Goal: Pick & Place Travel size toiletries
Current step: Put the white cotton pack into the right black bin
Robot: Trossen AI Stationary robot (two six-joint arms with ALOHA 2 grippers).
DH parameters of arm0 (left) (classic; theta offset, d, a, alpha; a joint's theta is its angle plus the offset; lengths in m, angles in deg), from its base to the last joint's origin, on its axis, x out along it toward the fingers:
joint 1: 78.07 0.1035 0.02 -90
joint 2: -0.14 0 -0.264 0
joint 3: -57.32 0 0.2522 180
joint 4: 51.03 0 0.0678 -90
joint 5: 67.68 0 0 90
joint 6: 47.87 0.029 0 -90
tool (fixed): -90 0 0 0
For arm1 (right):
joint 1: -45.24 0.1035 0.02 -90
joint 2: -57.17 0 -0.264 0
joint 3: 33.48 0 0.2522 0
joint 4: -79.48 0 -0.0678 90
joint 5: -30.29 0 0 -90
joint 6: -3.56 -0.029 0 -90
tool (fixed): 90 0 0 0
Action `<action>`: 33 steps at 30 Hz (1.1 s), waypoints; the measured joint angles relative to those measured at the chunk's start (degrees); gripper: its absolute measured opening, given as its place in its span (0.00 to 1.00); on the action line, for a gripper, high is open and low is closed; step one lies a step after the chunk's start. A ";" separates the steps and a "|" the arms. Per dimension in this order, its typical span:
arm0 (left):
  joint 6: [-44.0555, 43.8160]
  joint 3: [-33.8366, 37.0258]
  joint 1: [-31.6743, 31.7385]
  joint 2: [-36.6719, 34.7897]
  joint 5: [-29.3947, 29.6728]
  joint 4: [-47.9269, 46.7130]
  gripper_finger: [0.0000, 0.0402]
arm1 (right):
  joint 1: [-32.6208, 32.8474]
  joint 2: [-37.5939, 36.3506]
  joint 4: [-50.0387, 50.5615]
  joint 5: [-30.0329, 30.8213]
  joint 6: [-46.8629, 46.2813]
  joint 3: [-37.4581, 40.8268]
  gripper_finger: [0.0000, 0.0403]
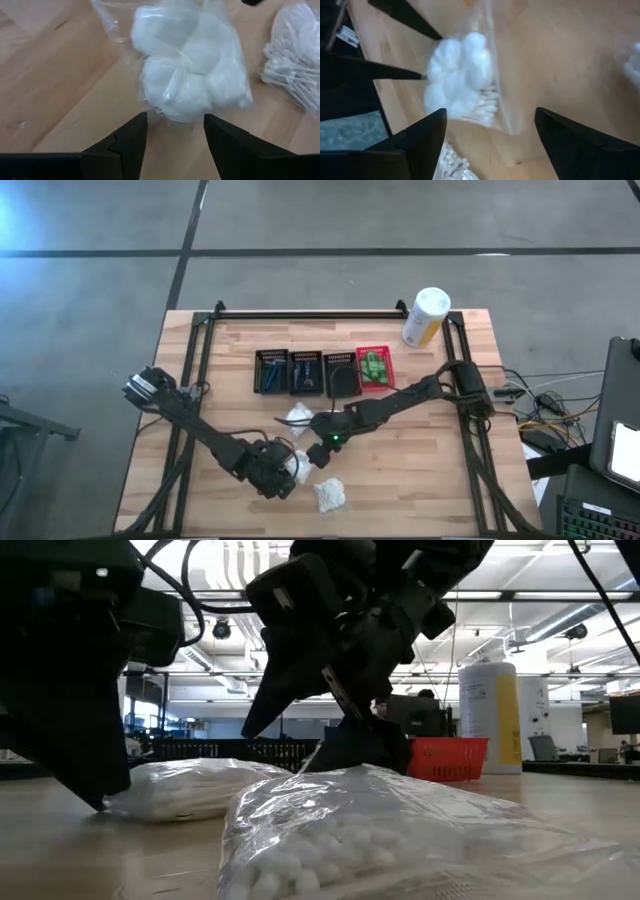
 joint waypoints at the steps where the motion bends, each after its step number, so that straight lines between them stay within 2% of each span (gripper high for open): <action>1: -0.01 0.00 0.25 0.23 -0.02 0.08 0.50 | 0.00 0.00 -0.03 -0.34 0.03 -0.04 0.72; 5: 0.03 0.00 0.73 0.68 0.02 0.83 0.50 | 0.00 0.08 -0.71 -2.97 0.39 -0.05 0.66; 15: 1.21 0.00 1.03 0.79 0.23 1.66 0.50 | 0.00 0.24 1.10 -3.19 0.46 -0.06 0.48; 29: 2.87 0.02 1.24 0.88 0.57 4.16 0.50 | 0.00 0.24 4.49 0.37 5.93 0.03 0.08; 33: 2.93 0.02 1.31 0.88 0.57 4.16 0.50 | 0.00 0.24 4.47 0.44 7.04 0.03 0.03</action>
